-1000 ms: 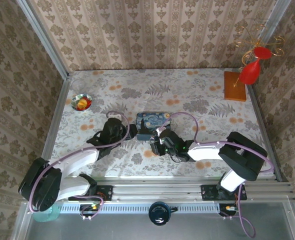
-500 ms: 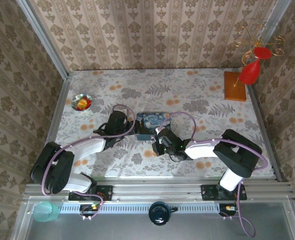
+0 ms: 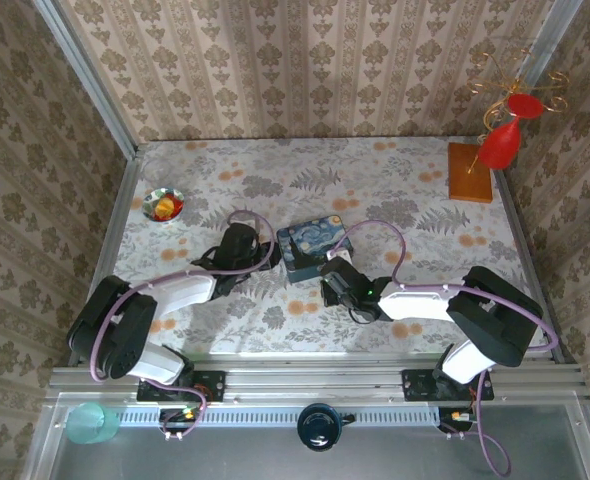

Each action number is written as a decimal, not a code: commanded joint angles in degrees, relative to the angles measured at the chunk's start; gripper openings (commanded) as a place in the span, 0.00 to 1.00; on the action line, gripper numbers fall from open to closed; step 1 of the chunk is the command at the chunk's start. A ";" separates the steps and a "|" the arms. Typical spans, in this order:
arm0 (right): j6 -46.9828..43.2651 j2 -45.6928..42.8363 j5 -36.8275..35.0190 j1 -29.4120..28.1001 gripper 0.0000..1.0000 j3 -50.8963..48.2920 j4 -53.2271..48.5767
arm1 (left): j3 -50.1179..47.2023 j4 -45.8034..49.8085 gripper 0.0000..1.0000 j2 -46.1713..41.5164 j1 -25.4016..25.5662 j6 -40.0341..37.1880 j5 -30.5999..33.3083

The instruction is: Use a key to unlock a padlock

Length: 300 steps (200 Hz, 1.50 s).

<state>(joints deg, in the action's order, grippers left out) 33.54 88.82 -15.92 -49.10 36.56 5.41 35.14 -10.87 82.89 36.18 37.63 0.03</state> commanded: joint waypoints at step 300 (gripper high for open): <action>-4.09 -1.58 20.63 19.14 0.21 -2.31 4.17 | 35.45 26.17 0.67 24.73 13.46 -17.05 16.06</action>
<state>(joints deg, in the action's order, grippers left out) 33.36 87.53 1.45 -31.62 35.62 7.60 72.05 11.31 105.78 50.19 20.91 15.29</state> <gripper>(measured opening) 0.199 0.671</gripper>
